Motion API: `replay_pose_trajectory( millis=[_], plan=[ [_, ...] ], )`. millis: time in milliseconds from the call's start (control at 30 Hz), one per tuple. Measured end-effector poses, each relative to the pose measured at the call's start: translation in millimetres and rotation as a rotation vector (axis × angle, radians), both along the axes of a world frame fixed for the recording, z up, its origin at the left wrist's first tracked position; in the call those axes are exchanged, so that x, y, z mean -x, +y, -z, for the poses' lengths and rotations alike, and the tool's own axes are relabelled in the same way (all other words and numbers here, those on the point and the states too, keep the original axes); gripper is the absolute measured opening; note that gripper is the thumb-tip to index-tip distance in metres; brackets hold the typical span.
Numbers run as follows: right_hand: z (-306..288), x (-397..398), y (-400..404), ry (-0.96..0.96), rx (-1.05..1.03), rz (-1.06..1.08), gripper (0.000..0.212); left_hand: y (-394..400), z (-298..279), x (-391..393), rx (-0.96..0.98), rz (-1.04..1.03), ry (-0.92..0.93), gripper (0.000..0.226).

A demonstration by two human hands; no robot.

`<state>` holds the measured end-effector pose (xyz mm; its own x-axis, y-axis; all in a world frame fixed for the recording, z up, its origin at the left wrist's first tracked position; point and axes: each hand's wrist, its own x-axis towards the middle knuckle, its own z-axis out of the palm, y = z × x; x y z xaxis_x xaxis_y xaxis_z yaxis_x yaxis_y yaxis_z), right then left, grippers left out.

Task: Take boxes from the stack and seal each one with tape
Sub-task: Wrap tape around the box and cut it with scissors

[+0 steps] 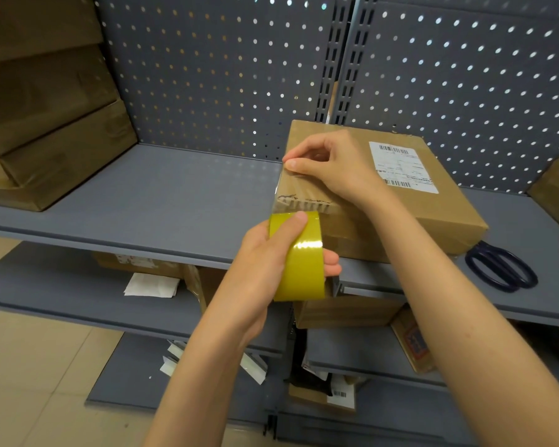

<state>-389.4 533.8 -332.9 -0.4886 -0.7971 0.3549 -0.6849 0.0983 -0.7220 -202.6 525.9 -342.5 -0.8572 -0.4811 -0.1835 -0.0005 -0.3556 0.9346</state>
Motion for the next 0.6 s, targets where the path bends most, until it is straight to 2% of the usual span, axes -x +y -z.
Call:
replay_pose_trajectory(
  millis=[300,467,600],
  plan=[
    [-2.7,-4.9,1.7,0.08,-0.048,0.014,0.01,-5.0,2.5,-1.6,0.06,0.009,-0.048,0.02],
    [-1.1,-4.5,1.4,0.158,-0.052,0.107,0.024,-1.8,4.8,-1.2,0.067,-0.009,-0.04,0.019],
    [-0.1,-13.9,2.8,0.366,-0.042,0.144,0.01,-0.6,4.6,-2.8,0.073,-0.03,-0.022,0.018]
  ],
)
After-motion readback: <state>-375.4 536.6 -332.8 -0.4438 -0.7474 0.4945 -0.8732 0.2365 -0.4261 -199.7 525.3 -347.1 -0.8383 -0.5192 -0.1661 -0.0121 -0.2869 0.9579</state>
